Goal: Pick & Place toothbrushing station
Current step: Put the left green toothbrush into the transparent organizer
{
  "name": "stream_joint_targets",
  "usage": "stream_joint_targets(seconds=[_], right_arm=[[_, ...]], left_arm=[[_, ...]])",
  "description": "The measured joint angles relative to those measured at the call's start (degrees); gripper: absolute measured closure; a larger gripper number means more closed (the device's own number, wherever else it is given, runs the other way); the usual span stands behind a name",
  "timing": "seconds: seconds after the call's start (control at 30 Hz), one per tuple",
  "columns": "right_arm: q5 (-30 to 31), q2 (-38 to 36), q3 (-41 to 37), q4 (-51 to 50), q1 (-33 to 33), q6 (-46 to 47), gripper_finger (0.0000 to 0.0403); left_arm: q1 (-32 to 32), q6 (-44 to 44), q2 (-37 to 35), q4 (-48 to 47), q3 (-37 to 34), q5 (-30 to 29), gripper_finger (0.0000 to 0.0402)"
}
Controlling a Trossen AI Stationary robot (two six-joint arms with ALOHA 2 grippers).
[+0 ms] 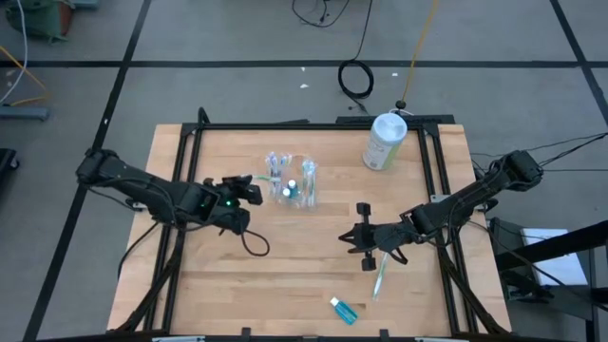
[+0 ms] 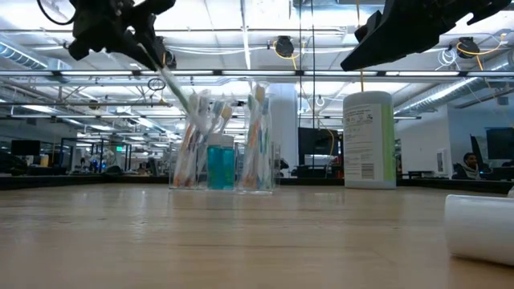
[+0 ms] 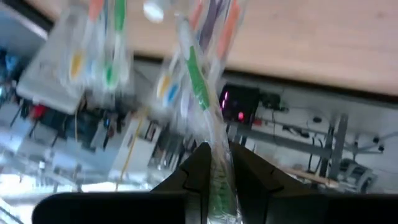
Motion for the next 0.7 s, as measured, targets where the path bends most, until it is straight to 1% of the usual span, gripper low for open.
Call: stream_joint_targets(seconds=[0.1, 0.3, 0.53, 0.7], right_arm=[[0.0, 0.0, 0.0, 0.0, 0.0, -0.3, 0.0403], [0.0, 0.0, 0.0, 0.0, 0.0, -0.3, 0.0403], [0.0, 0.0, 0.0, 0.0, 0.0, -0.4, 0.0403], [0.0, 0.0, 0.0, 0.0, 0.0, -0.7, 0.0403]], left_arm=[[0.0, 0.8, 1.2, 0.1, 0.0, 2.6, 0.0346], [0.3, 1.9, 3.0, 0.1, 0.0, 4.8, 0.0346], [0.3, 2.4, 3.0, -0.5, 0.0, 3.5, 0.0346], [0.3, 1.1, 2.3, -5.5, 0.1, 2.6, 0.0346]])
